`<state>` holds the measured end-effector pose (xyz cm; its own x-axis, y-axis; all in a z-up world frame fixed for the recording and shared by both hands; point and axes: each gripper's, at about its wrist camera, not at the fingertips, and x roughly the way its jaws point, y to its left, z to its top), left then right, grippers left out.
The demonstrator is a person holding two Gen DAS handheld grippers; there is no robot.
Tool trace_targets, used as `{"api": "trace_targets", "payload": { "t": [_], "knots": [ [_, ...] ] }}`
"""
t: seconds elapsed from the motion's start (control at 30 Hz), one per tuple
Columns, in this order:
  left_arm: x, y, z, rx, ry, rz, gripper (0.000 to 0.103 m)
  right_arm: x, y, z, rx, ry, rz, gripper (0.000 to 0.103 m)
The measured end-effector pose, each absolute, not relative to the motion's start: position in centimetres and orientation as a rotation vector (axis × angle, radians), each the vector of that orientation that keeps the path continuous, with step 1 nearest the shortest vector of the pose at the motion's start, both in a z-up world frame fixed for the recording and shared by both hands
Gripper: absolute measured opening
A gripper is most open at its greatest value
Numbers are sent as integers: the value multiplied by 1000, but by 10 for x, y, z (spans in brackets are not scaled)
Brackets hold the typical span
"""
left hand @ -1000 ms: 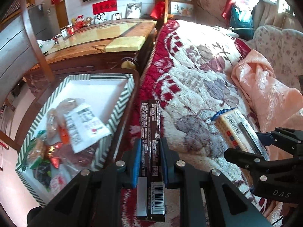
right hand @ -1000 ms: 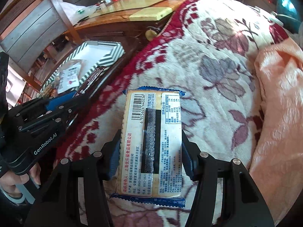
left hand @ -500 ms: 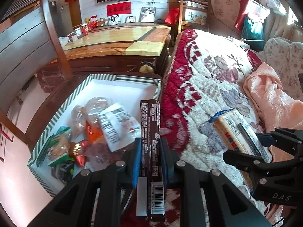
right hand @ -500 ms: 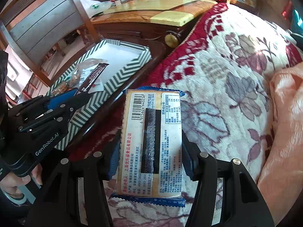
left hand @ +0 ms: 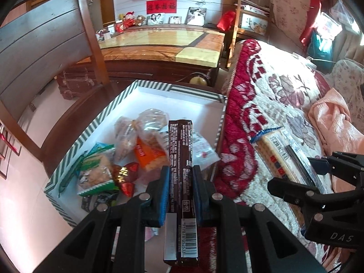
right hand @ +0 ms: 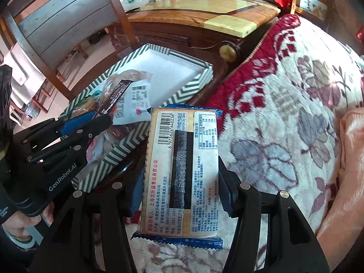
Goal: Organize snacks
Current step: 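Carry the chocolate stick packet and biscuit packet over the tray with both grippers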
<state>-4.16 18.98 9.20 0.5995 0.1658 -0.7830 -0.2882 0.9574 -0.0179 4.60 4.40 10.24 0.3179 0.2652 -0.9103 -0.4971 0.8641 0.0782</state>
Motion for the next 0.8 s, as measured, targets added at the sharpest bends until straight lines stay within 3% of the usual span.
{"api": "trace_targets", "payload": {
  "t": [0.8],
  "knots": [
    [-33,260,67,-248,943,406,21,89,142,79,-293,1161,626,55]
  ]
}}
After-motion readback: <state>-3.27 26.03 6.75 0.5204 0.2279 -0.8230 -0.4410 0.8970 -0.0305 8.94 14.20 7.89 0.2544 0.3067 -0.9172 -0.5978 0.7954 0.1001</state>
